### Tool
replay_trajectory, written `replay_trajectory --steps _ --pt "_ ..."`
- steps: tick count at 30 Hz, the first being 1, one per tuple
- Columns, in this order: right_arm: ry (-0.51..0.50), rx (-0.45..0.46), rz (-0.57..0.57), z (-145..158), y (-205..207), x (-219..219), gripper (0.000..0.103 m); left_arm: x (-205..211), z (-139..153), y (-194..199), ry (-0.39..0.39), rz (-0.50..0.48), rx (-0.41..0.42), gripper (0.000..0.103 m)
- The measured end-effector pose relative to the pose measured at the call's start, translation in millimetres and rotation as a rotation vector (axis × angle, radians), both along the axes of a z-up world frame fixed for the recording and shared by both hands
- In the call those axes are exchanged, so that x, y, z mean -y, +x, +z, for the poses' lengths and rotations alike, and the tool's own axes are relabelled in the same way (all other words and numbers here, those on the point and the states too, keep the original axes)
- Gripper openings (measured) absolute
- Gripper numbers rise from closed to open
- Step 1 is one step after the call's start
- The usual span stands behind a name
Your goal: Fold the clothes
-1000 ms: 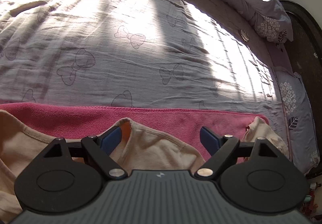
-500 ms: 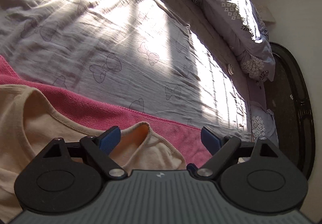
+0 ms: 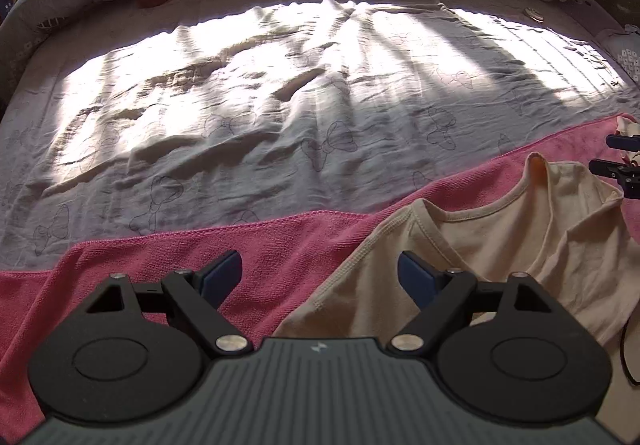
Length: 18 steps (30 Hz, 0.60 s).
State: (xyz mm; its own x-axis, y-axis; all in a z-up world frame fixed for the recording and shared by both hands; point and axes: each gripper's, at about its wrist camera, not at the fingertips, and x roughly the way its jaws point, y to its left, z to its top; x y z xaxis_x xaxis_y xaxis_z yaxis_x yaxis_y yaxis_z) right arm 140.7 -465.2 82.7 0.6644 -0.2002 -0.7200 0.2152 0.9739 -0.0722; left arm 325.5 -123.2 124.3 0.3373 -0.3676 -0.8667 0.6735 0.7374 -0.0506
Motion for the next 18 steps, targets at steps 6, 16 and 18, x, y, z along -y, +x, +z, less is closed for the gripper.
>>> replay_trajectory --steps 6,16,18 --pt "0.121 -0.020 0.162 7.5 18.8 -7.4 0.079 20.7 -28.0 -11.7 0.078 -0.113 -0.051 0.082" --pt "0.130 -0.130 0.300 -9.6 52.6 -19.4 0.081 -1.4 -12.1 -20.3 0.044 -0.021 -0.016 0.025" --pt "0.140 -0.143 0.307 -11.0 49.6 -17.3 0.082 -9.1 -10.9 -17.9 0.026 -0.023 -0.041 0.033"
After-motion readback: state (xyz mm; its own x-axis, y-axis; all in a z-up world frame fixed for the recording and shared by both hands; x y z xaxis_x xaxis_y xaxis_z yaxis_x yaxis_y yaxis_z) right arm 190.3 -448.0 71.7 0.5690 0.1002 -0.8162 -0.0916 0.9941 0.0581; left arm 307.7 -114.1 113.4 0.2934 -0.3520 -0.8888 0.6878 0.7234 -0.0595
